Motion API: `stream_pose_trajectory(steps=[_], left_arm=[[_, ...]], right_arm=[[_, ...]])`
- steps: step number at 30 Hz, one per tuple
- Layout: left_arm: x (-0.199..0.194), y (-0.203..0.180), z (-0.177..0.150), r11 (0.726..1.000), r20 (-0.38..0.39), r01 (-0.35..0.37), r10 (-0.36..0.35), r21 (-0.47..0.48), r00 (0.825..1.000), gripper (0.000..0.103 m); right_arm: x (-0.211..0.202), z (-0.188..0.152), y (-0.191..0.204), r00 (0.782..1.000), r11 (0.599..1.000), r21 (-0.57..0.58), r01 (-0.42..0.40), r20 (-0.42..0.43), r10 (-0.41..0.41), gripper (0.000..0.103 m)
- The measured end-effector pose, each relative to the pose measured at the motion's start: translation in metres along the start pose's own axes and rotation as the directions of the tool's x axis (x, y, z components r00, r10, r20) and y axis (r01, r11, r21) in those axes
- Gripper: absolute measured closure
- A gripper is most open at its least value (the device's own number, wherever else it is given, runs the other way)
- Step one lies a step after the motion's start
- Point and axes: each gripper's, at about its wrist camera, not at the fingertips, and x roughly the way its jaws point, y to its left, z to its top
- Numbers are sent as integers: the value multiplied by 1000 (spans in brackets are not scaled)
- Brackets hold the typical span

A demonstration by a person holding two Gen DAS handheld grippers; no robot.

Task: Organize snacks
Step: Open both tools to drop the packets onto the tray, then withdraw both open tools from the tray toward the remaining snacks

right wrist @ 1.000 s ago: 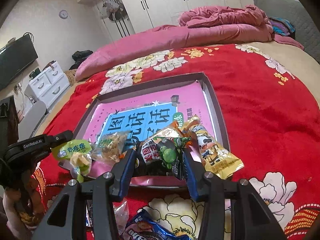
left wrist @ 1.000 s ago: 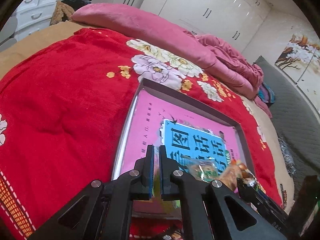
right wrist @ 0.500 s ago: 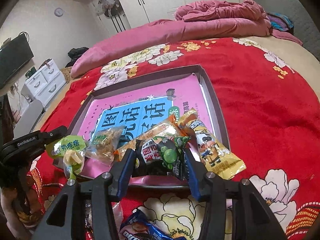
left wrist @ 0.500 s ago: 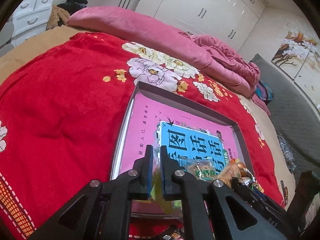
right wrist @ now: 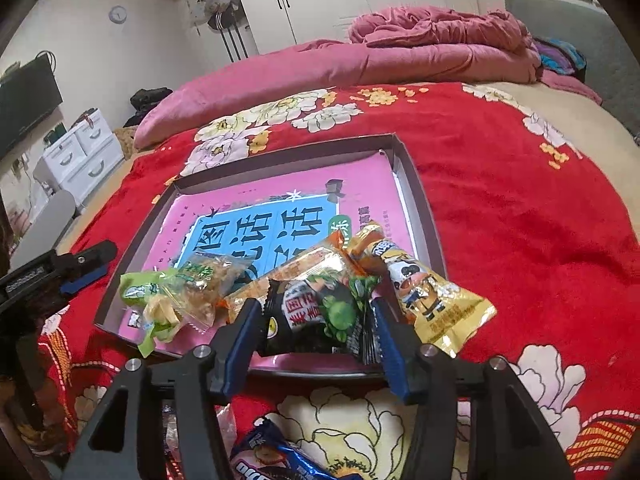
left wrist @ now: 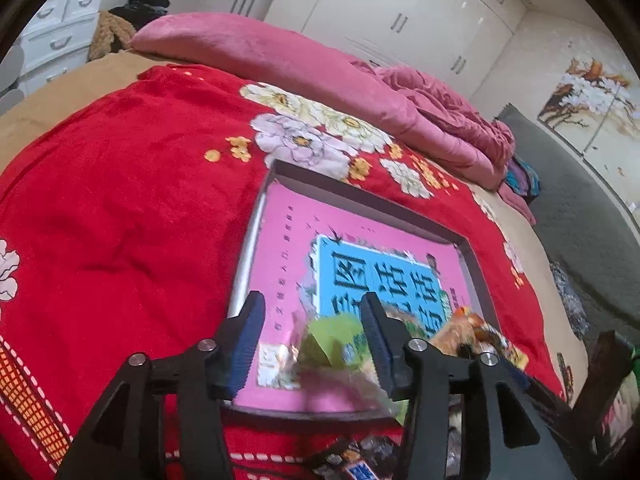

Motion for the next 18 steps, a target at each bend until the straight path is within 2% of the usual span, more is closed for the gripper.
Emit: stream_pose_trajectory(steps=[8, 11, 18], left_arm=[[-1, -26, -15, 993, -69, 32, -24, 113, 997, 36], [0, -37, -22, 985, -88, 16, -1, 173, 996, 34], [4, -60, -37, 946, -94, -42, 76, 322, 993, 32]], right_arm=[[-7, 2, -3, 1000, 1000, 3, 9, 29, -9, 42], [-9, 3, -6, 999, 1000, 8, 7, 33, -7, 42], [-17, 3, -13, 999, 999, 37, -9, 51, 7, 40]])
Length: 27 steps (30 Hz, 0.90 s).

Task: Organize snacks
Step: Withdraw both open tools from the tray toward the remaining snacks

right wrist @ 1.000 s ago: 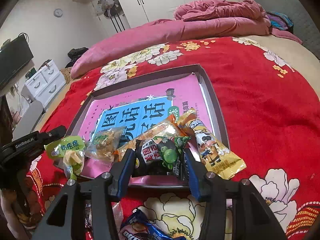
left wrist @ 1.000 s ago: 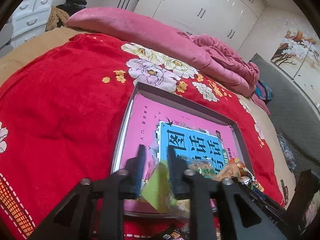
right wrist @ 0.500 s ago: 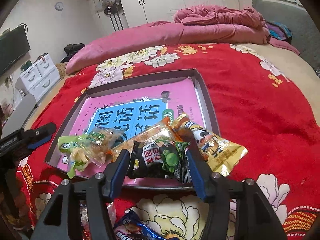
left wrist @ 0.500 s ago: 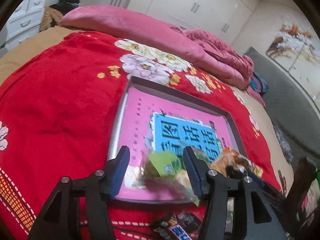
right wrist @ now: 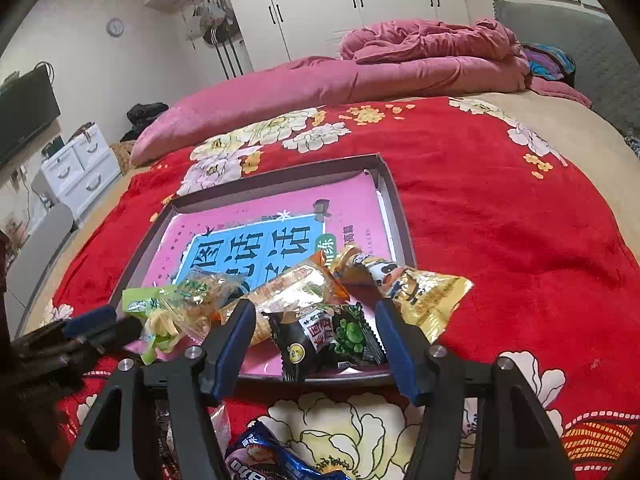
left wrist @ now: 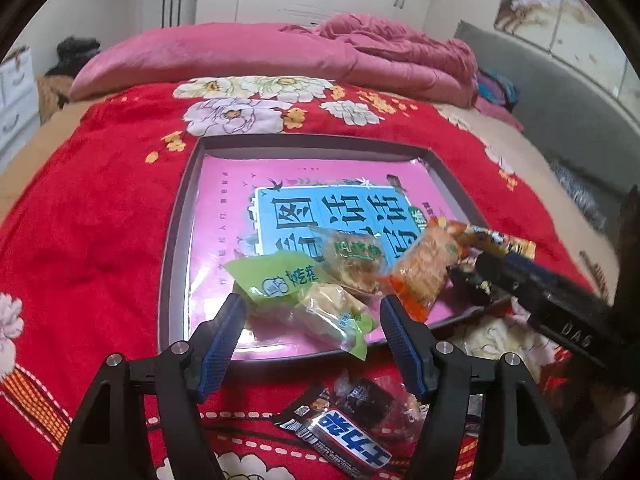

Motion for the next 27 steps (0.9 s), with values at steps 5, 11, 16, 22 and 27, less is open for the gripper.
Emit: stream_pose_trajectory(steps=[5, 11, 16, 22, 27], left_arm=[[9, -2, -1, 999, -25, -37, 37, 8, 999, 32], [18, 9, -1, 996, -44, -84, 82, -32, 996, 29], [26, 16, 1, 990, -57, -132, 129, -51, 990, 29], [28, 25, 2, 989, -61, -109, 103, -97, 993, 29], [22, 29, 3, 989, -41, -56, 50, -139, 998, 26]], right_arm=[[-2, -1, -1, 1000, 1000, -3, -2, 0, 2, 39], [-3, -1, 1, 1000, 1000, -1, -1, 5, 1, 39], [-3, -1, 1, 1000, 1000, -2, -1, 6, 1, 39], [-4, 0, 2, 1000, 1000, -5, 1, 4, -1, 39], [-4, 0, 3, 1000, 1000, -8, -4, 6, 4, 36]])
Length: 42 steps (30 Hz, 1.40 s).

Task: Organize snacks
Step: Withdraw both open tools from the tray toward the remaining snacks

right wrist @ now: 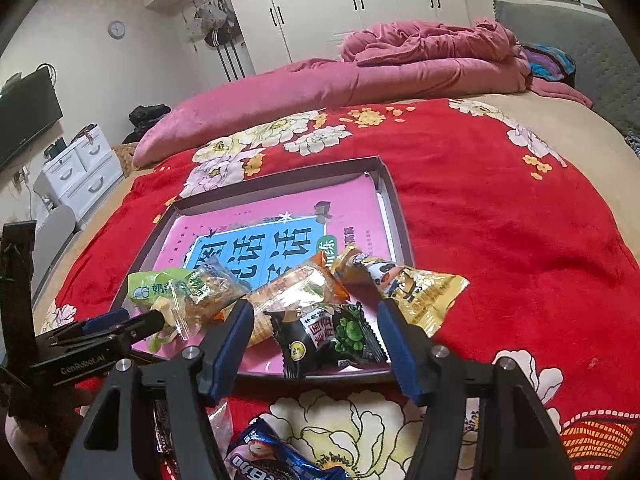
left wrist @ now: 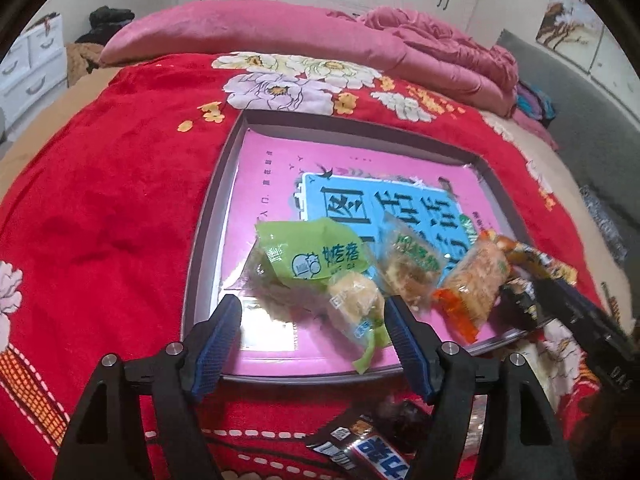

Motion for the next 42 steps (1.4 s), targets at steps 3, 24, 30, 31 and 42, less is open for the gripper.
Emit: stream_pose_trajectory(steps=[3, 24, 30, 31, 42], left_arm=[[-2, 1, 1, 999, 4, 28, -28, -15, 1000, 25], [-39, -2, 0, 996, 111, 86, -85, -8, 990, 24], [-42, -4, -3, 995, 97, 102, -101, -6, 990, 24], [-42, -4, -4, 994, 90, 109, -107, -13, 990, 24], [-48, -6, -16, 993, 47, 121, -120, -11, 992, 24]], right_arm=[[0, 0, 0, 1000, 1000, -1, -1, -1, 1, 33], [-10, 3, 4, 999, 1000, -14, -19, 51, 19, 27], [-13, 3, 4, 998, 1000, -11, -24, 59, 25, 26], [-14, 3, 4, 998, 1000, -13, -26, 61, 27, 25], [-25, -1, 7, 996, 999, -17, -51, 69, 52, 24]])
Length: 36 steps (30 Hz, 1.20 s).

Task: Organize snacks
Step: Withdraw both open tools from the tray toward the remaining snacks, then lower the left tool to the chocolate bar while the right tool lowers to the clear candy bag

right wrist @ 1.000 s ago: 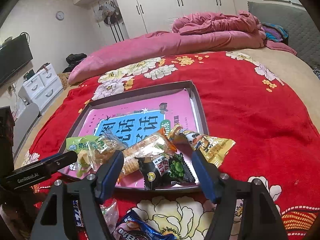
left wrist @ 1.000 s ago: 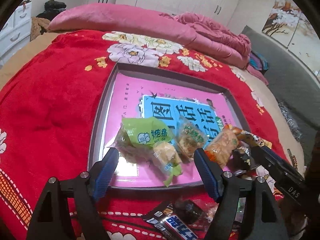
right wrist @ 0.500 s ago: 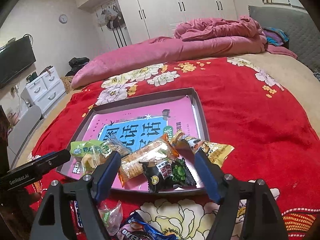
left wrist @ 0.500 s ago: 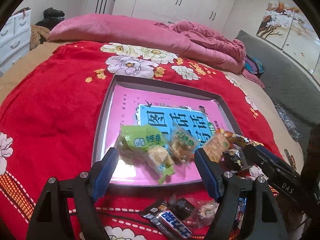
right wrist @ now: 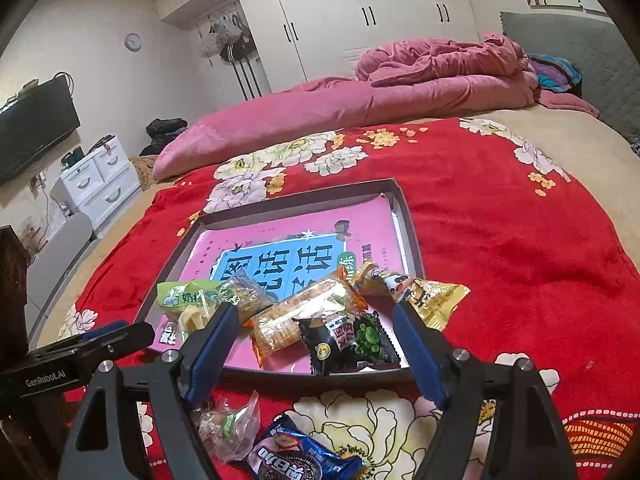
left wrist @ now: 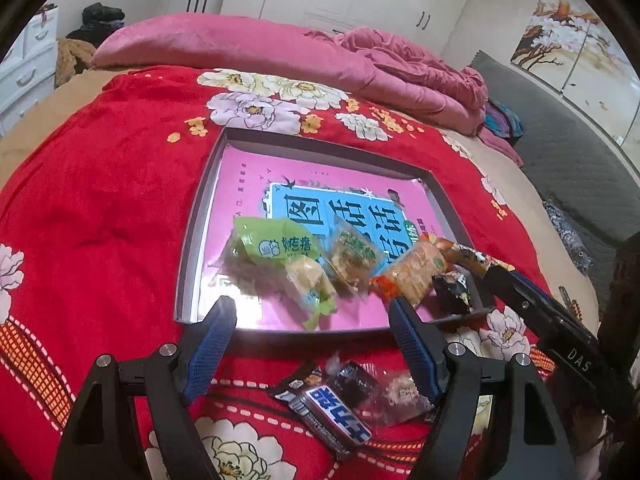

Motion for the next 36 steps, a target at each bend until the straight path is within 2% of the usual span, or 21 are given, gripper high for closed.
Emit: stream_pose_trajectory(steps=[17, 22, 36], left_arm=[[-2, 0, -13, 1000, -68, -6, 6, 3, 998, 24], [-3, 1, -18, 1000, -88, -12, 13, 6, 996, 24], [-9, 2, -30, 1000, -137, 2, -2, 4, 991, 24]], right_arm=[[-14, -9, 10, 1000, 999, -31, -15, -20, 15, 23], [-17, -14, 10, 999, 999, -26, -26, -35, 25, 18], [-25, -28, 23, 994, 995, -59, -76, -81, 72, 14]])
